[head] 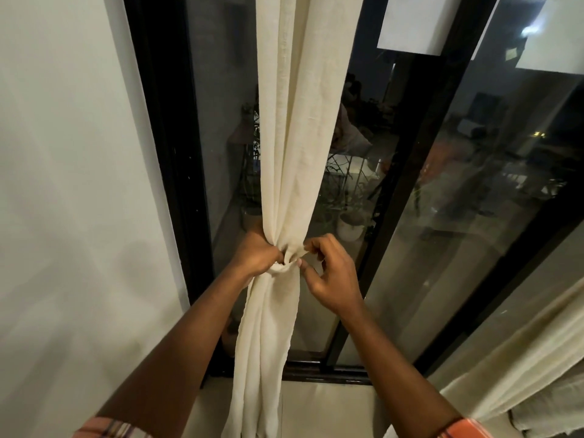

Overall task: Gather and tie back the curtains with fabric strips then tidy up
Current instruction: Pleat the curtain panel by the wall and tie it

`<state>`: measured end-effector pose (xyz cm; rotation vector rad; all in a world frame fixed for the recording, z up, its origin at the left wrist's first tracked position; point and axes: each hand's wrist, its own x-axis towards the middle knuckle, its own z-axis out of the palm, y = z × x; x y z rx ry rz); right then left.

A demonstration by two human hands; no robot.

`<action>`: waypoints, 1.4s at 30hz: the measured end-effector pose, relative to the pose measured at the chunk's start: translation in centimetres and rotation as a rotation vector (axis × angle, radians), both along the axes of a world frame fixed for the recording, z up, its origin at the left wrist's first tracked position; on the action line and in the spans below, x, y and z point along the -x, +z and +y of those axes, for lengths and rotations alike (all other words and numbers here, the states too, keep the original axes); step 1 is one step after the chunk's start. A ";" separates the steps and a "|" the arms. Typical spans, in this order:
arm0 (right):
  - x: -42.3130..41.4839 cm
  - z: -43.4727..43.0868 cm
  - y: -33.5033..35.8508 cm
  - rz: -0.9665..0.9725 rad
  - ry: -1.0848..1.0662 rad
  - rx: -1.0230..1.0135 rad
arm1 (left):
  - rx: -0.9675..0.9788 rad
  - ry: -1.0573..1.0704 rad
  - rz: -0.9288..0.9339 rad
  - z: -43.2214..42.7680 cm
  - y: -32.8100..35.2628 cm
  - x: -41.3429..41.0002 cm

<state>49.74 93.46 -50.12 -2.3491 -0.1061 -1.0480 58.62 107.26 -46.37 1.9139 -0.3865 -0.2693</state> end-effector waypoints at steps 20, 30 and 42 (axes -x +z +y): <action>-2.1 3.3 4.4 1.112 0.095 0.057 | 0.081 0.081 -0.042 -0.6 -0.4 1.3; 0.0 2.9 1.9 0.021 -0.226 -0.145 | 0.275 -0.117 0.128 1.5 -1.7 0.9; -1.2 3.1 -4.7 0.605 -0.094 -0.551 | 0.042 -0.161 0.218 2.6 -7.3 1.7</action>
